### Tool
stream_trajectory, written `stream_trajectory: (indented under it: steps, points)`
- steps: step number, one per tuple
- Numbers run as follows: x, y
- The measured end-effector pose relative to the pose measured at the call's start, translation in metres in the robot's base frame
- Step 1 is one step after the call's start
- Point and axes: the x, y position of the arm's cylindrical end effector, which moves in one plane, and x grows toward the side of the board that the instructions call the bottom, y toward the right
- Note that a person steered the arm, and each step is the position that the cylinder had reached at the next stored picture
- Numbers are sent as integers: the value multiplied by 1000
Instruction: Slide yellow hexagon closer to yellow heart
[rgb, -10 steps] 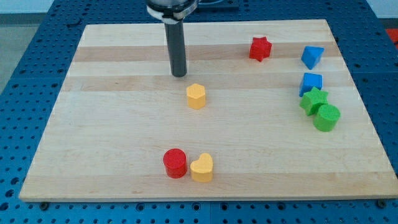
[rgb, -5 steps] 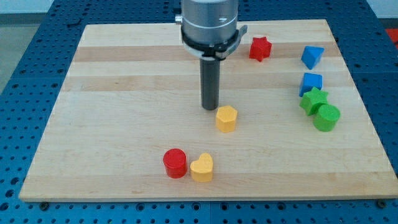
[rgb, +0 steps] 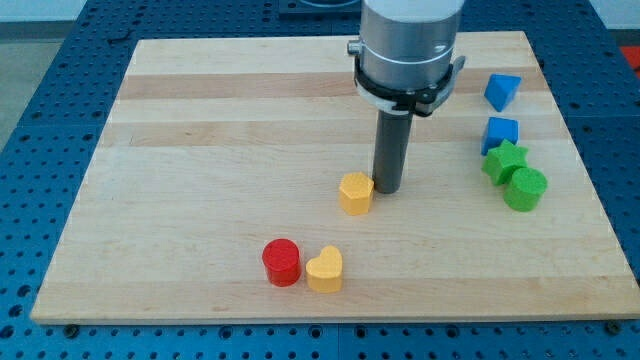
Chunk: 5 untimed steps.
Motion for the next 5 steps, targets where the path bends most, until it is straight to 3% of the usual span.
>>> stream_trajectory:
  steps: [2, 5]
  points:
    - [-33, 7]
    - [29, -9]
